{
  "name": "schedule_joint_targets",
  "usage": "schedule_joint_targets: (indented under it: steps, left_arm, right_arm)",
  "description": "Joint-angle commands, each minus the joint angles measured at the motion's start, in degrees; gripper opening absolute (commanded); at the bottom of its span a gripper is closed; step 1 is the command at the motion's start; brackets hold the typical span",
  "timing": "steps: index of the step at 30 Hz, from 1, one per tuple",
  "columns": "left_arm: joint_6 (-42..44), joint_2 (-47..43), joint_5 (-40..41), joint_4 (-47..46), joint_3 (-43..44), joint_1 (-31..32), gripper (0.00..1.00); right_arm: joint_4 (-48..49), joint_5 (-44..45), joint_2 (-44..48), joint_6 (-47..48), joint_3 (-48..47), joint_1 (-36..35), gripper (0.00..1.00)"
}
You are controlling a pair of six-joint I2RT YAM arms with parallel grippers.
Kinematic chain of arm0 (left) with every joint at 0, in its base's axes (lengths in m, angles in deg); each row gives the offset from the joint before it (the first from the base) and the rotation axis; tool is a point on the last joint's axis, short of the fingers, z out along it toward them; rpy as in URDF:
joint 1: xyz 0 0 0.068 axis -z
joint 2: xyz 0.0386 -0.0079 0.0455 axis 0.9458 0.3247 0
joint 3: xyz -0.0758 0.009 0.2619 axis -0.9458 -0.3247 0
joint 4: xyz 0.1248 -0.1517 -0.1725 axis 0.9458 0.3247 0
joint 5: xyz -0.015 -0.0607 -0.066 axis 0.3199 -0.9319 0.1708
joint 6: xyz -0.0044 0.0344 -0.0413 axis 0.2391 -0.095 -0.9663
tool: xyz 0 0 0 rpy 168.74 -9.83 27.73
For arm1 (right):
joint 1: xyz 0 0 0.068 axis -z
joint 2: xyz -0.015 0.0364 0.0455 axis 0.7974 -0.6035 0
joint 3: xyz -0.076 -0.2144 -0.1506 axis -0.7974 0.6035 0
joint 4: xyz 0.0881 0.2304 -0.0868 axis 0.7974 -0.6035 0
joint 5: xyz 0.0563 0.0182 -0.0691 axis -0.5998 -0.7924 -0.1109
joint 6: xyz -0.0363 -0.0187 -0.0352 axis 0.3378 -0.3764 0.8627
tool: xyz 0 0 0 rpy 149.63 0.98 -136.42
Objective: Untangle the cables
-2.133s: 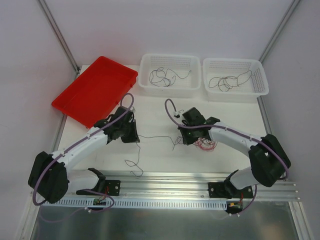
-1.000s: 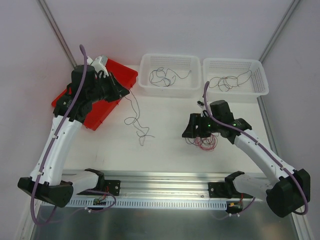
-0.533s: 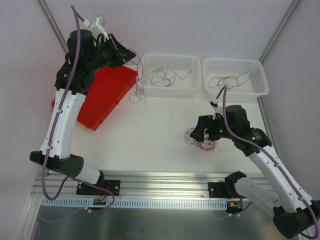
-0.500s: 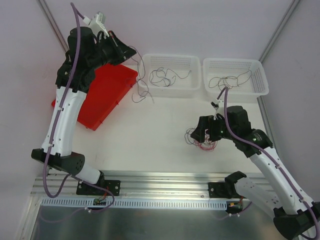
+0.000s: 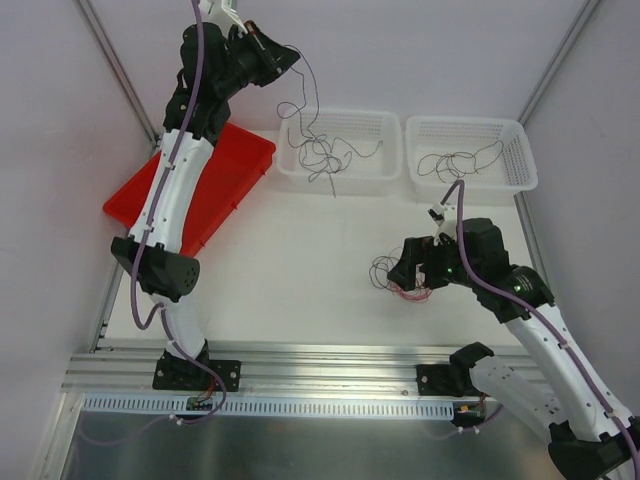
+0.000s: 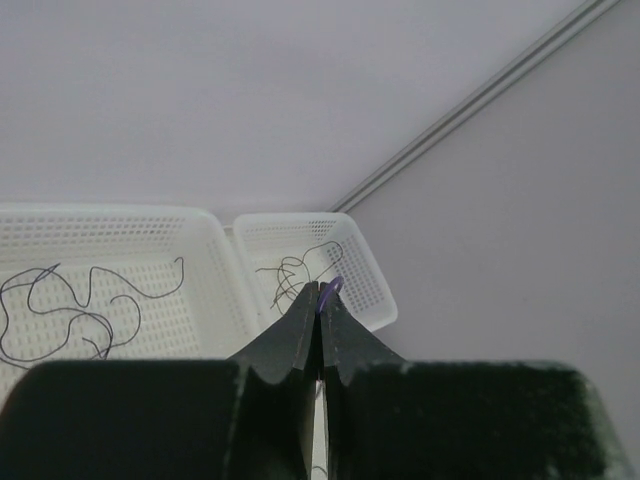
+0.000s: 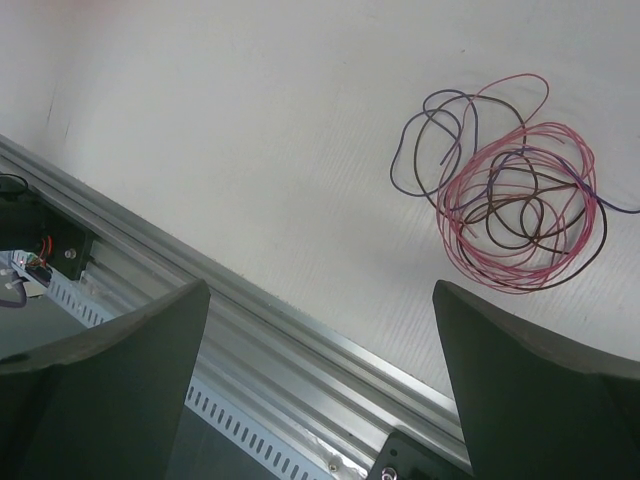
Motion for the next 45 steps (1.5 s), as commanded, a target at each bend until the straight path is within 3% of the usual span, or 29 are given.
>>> schedule_joint_targets:
  steps: [1, 14, 20, 23, 25, 28, 29, 32, 36, 39, 45]
  left_arm:
    - [-0.4, 2.1, 0.6, -10.3, 1.7, 0.5, 0.00]
    - [3.4, 14.5, 4.2, -24.6, 2.1, 0.5, 0.00]
    - [5.3, 20.7, 6.5, -33.8, -4.2, 0.5, 0.00]
    - [8.3, 23.7, 7.4, -33.0, -6.4, 0.5, 0.02]
    - [9.0, 24.6, 6.4, -30.7, -6.5, 0.5, 0.12]
    - [9.0, 22.2, 4.8, -30.1, -10.3, 0.5, 0.40]
    - [9.1, 21.0, 3.8, -30.0, -12.7, 0.7, 0.54]
    - [10.8, 15.8, 3.2, -30.1, -17.4, 1.2, 0.67]
    - [12.5, 5.6, 2.7, -26.9, -23.4, 2.7, 0.93]
    - [12.2, -0.2, 3.2, -23.0, -29.4, 3.9, 0.99]
    - [13.0, -18.1, 6.3, -16.7, -48.6, 8.9, 0.99]
  right_arm:
    - [-0.2, 0.0, -0.5, 1.4, 0.3, -0.1, 1.00]
    - [1.9, -1.4, -4.4, 1.9, 1.8, 0.0, 1.00]
    - [2.2, -1.0, -5.5, 1.9, 3.1, 0.1, 1.00]
    - [2.4, -1.0, -5.8, 2.0, 3.8, 0.1, 1.00]
    - [2.6, -1.3, -5.7, 1.9, 3.9, 0.1, 1.00]
    - [2.6, -0.7, -5.8, 1.9, 4.2, 0.1, 1.00]
    - [2.2, 0.9, -5.8, 1.9, 4.2, 0.0, 1.00]
    - [1.2, 4.3, -6.1, 1.9, 3.9, 0.1, 1.00]
    - [0.6, 7.4, -7.1, 0.1, 3.3, 0.8, 1.00]
    - [0.3, 9.4, -8.4, -1.5, 3.3, 2.4, 1.00]
    - [3.2, 12.4, -12.5, -6.4, 5.5, 5.5, 0.94]
